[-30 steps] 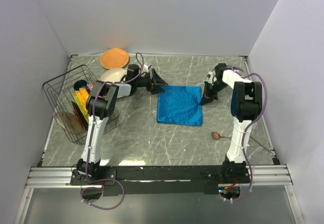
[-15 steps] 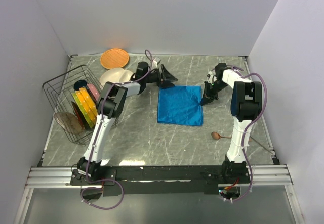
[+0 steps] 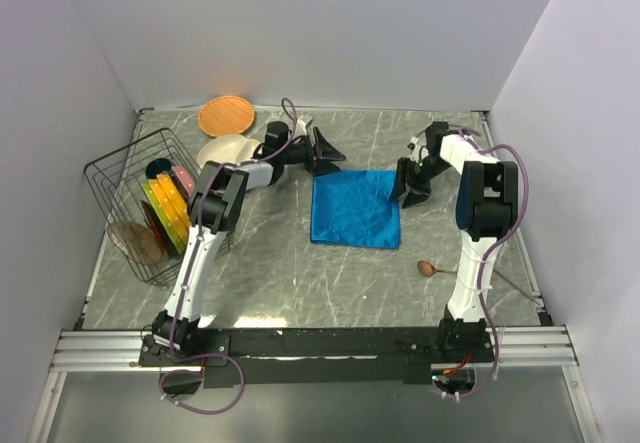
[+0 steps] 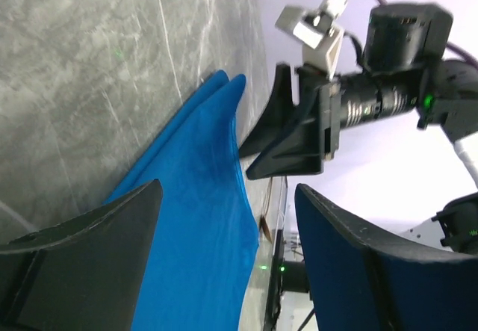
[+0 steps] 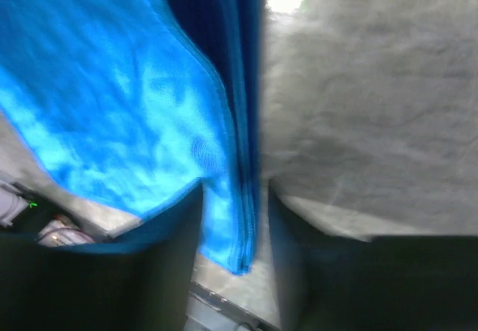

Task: Fold the napkin into a case and place the utensils inside
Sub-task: Smooth out the square-folded napkin at the center of the board.

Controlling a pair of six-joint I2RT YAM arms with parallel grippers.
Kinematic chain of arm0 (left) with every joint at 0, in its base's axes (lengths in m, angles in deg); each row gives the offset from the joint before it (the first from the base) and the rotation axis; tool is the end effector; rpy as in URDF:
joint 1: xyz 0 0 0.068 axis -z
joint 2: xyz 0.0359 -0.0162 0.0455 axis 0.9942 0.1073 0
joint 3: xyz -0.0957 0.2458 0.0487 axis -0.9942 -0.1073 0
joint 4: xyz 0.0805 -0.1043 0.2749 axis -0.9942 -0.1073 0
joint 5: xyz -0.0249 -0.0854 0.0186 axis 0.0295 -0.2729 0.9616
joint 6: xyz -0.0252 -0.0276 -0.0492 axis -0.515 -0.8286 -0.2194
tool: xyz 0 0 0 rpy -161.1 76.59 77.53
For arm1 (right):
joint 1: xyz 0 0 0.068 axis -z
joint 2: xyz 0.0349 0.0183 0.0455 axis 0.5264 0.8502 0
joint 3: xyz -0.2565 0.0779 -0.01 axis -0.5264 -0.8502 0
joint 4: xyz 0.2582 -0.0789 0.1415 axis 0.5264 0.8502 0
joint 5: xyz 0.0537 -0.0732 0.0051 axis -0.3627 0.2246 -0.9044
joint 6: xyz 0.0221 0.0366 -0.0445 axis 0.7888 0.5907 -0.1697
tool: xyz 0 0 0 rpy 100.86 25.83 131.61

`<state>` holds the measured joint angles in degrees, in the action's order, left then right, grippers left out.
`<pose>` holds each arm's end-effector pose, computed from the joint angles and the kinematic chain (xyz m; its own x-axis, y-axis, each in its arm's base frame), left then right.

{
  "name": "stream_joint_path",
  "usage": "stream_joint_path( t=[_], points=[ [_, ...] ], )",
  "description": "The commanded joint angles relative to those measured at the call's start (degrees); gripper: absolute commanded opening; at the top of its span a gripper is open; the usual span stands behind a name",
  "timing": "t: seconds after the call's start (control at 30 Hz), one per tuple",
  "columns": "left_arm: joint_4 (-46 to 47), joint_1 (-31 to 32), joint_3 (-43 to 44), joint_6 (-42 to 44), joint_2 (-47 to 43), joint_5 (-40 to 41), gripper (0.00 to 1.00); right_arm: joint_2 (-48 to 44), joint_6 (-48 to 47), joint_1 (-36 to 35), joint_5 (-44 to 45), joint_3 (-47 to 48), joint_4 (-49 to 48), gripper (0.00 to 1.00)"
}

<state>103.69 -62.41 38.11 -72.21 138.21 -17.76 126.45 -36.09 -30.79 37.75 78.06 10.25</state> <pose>0.5370 -0.2516 0.0665 -0.9549 -0.1962 -0.2230 0.1911 0.1687 -0.9670 0.4577 0.0147 0.1125 -0.9941 0.0821 -0.0704 0.0377 0.8732 0.4859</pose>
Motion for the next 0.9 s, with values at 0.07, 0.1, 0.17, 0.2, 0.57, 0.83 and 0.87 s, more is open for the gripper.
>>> stream_joint_path(
  t=[0.07, 0.1, 0.17, 0.2, 0.57, 0.83, 0.87],
  points=[
    [-1.9, -0.3, -4.9, 5.1, -11.9, -3.0, 0.76, -4.6, -3.6, 1.9, -4.9, 6.6, 3.7, 0.72],
    [-1.9, -0.3, -6.0, 5.1, -12.7, -2.9, 0.74, -5.3, -3.7, 3.0, -5.5, 7.5, 4.5, 0.74],
    [-3.8, -0.1, -8.2, 7.2, -14.8, -2.3, 0.68, -5.9, -5.4, 4.0, -7.4, 10.7, 6.0, 0.74],
    [-4.6, 0.3, -8.9, 7.9, -15.3, -2.1, 0.65, -5.9, -5.1, 4.8, -8.2, 11.7, 6.0, 0.70],
    [-8.3, 1.9, -5.0, 7.7, -10.4, -0.1, 0.27, 0.5, 15.7, -0.2, -24.9, 11.0, -16.0, 0.35],
    [-10.6, 1.9, -2.8, 9.1, -6.8, 0.5, 0.23, 8.2, 22.3, -3.0, -27.0, 14.8, -23.7, 0.28],
    [-11.2, 1.9, -2.5, 9.2, -6.5, 0.6, 0.24, 9.5, 22.4, -3.1, -27.1, 15.1, -23.8, 0.27]
  ],
)
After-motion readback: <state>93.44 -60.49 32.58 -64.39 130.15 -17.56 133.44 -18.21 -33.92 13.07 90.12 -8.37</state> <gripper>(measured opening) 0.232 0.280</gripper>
